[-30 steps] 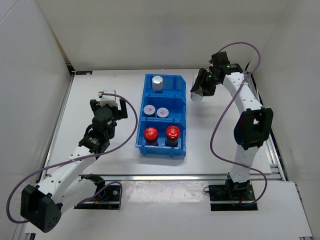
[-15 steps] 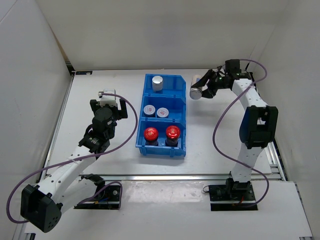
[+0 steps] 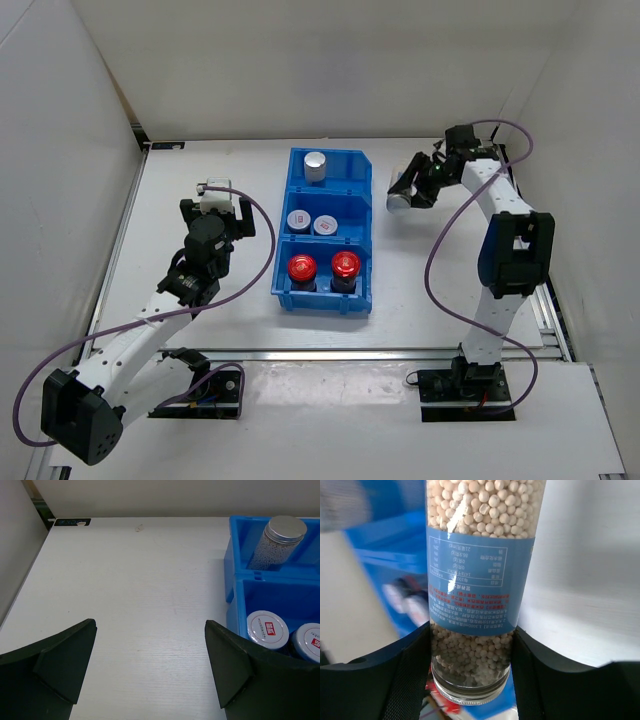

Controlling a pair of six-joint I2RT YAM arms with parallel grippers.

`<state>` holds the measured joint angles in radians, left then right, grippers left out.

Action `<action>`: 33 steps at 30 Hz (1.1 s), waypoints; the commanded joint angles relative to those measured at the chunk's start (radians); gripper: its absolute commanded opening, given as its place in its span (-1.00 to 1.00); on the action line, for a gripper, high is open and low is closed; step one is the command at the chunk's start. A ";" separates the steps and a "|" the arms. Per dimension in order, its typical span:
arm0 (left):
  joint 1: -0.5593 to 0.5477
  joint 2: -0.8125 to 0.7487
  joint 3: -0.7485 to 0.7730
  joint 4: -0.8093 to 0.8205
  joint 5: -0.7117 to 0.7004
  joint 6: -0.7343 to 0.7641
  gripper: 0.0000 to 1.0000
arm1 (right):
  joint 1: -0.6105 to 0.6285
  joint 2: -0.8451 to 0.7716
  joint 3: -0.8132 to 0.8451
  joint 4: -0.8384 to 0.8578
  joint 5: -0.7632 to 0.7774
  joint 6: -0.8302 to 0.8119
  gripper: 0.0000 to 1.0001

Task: Organize the condiment bottles

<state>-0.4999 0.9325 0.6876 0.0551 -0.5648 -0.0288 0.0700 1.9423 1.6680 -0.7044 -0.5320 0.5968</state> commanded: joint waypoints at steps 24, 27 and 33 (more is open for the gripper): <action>-0.005 -0.004 0.036 -0.012 0.022 -0.013 1.00 | 0.194 0.199 -0.045 -0.207 0.773 -0.158 0.15; -0.005 -0.004 0.036 -0.012 0.022 -0.022 1.00 | 0.215 0.161 -0.067 -0.207 0.817 -0.134 0.43; -0.005 -0.004 0.036 -0.012 0.022 -0.022 1.00 | 0.249 0.106 -0.096 -0.207 0.842 -0.100 0.60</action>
<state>-0.4999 0.9325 0.6876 0.0521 -0.5594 -0.0414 0.3031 2.1010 1.5841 -0.8890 0.2470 0.4698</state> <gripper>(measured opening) 0.998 0.795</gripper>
